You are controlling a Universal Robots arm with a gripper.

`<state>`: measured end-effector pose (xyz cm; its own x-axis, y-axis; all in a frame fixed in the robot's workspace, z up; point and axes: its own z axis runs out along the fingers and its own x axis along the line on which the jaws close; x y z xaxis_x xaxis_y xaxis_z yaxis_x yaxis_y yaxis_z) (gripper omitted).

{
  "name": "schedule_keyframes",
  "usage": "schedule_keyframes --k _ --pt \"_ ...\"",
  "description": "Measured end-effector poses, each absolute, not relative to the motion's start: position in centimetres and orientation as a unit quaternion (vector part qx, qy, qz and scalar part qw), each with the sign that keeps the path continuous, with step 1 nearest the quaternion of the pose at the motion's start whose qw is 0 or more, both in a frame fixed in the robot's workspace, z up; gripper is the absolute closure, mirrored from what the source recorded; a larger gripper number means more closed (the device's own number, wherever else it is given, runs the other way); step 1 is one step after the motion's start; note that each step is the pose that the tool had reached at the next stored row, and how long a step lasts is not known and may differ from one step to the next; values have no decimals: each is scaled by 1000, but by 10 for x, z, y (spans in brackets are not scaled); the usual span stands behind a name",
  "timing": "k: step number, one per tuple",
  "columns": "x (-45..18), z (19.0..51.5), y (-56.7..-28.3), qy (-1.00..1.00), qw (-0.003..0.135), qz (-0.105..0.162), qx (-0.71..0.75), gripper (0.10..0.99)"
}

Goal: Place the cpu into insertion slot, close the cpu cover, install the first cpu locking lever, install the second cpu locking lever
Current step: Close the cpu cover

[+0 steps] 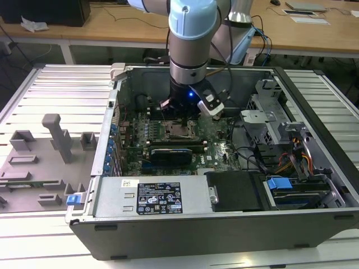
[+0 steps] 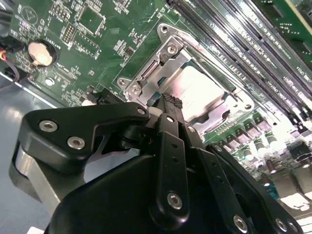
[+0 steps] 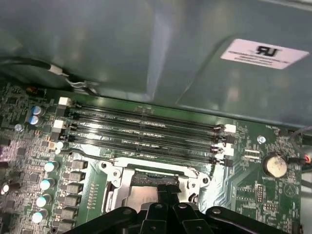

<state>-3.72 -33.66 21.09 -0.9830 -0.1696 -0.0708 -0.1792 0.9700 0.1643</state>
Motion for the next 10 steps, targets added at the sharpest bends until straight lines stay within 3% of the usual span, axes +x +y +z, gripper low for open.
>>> schedule_keyframes --k 10 --pt "-32 204 -337 986 23 87 -140 980"
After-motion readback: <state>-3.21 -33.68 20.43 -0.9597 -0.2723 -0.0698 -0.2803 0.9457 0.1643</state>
